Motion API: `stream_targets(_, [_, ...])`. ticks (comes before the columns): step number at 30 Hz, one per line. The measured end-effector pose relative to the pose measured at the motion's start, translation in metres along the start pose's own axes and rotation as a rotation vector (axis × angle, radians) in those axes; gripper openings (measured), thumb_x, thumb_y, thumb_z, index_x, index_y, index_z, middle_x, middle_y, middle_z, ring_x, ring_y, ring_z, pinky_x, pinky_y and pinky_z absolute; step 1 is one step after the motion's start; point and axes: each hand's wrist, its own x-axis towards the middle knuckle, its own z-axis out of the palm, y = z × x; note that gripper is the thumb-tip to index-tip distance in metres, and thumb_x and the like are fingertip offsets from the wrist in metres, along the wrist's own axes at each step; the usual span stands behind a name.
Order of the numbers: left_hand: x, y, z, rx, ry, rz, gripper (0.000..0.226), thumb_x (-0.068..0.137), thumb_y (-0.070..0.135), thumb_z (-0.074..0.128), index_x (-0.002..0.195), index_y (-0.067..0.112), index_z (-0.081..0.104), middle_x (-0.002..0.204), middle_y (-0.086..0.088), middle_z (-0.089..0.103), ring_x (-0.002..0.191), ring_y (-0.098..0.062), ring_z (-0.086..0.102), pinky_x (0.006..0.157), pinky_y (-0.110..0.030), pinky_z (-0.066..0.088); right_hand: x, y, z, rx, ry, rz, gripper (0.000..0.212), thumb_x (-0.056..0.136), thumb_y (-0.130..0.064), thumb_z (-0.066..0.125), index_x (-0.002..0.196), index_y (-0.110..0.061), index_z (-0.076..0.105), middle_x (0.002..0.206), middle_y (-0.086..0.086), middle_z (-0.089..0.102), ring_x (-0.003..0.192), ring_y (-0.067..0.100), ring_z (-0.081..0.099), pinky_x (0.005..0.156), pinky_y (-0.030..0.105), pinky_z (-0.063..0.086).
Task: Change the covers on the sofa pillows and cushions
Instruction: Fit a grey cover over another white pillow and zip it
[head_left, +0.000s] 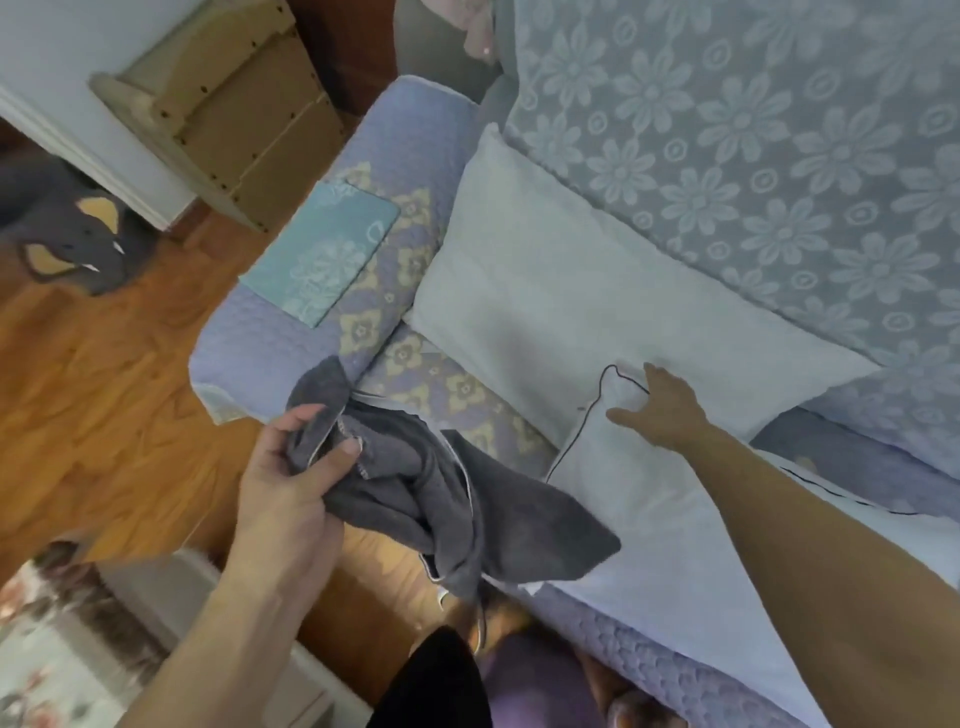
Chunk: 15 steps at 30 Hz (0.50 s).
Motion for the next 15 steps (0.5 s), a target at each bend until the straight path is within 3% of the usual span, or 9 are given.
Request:
stream_targets(2, [0.004, 0.000, 0.002, 0.023, -0.038, -0.020, 0.042, 0.080, -0.010, 0.065, 0.110, 0.019, 0.062, 0.108, -0.006, 0.068, 0.097, -0.021, 0.070, 0.082, -0.035, 0.060, -0.001, -0.005, 0.019, -0.152, -0.043, 0.040, 0.108, 0.078, -0.069, 0.069, 0.156, -0.014, 0.018, 0.156, 0.010, 0.036, 0.141, 0.033, 0.037, 0.113, 0.046, 0.030])
stream_targets(4, [0.002, -0.002, 0.004, 0.058, -0.075, -0.074, 0.051, 0.078, -0.015, 0.064, 0.117, 0.017, 0.063, 0.114, -0.008, 0.067, 0.103, -0.023, 0.068, 0.089, -0.041, 0.056, -0.021, -0.002, 0.038, -0.329, 0.089, 0.015, 0.080, 0.081, -0.067, 0.065, 0.137, -0.014, 0.045, 0.131, 0.008, 0.058, 0.120, 0.030, 0.055, 0.097, 0.040, 0.040])
stream_targets(6, [-0.003, -0.005, 0.007, 0.121, -0.112, -0.156, 0.055, 0.081, -0.017, 0.064, 0.124, 0.016, 0.064, 0.118, -0.010, 0.068, 0.108, -0.026, 0.068, 0.094, -0.044, 0.054, -0.053, 0.010, 0.045, -0.386, 0.221, -0.043, 0.049, 0.088, -0.059, 0.062, 0.113, -0.017, 0.061, 0.105, 0.003, 0.066, 0.100, 0.027, 0.062, 0.081, 0.035, 0.041])
stream_targets(9, [-0.017, -0.012, 0.019, 0.220, -0.182, -0.281, 0.036, 0.093, -0.003, 0.063, 0.125, 0.013, 0.066, 0.120, -0.015, 0.072, 0.110, -0.031, 0.070, 0.094, -0.046, 0.056, -0.109, 0.045, 0.036, -0.163, 0.396, -0.193, 0.030, 0.080, -0.033, 0.081, 0.090, -0.009, 0.068, 0.082, 0.009, 0.059, 0.076, 0.033, 0.058, 0.064, 0.034, 0.037])
stream_targets(11, [-0.028, -0.020, 0.031, 0.272, -0.211, -0.298, 0.026, 0.097, 0.000, 0.059, 0.121, 0.008, 0.066, 0.114, -0.020, 0.073, 0.102, -0.033, 0.072, 0.085, -0.042, 0.058, -0.153, 0.063, 0.013, 0.174, 0.477, -0.261, 0.027, 0.076, -0.014, 0.086, 0.094, -0.004, 0.069, 0.088, 0.011, 0.063, 0.079, 0.030, 0.057, 0.068, 0.036, 0.041])
stream_targets(13, [-0.041, -0.026, 0.051, 0.298, -0.263, -0.271, 0.020, 0.098, -0.002, 0.057, 0.115, 0.006, 0.065, 0.106, -0.021, 0.073, 0.092, -0.030, 0.073, 0.075, -0.037, 0.060, -0.203, 0.079, -0.027, 0.548, 0.455, -0.176, 0.024, 0.086, -0.015, 0.077, 0.107, -0.015, 0.066, 0.097, -0.001, 0.065, 0.090, 0.022, 0.057, 0.079, 0.035, 0.044])
stream_targets(15, [-0.057, -0.034, 0.074, 0.311, -0.312, -0.237, 0.017, 0.099, -0.003, 0.055, 0.110, 0.007, 0.064, 0.096, -0.017, 0.074, 0.083, -0.027, 0.074, 0.070, -0.036, 0.060, -0.248, 0.103, -0.065, 0.758, 0.451, -0.071, 0.021, 0.091, -0.027, 0.073, 0.108, -0.020, 0.064, 0.097, -0.007, 0.064, 0.089, 0.018, 0.060, 0.076, 0.031, 0.044])
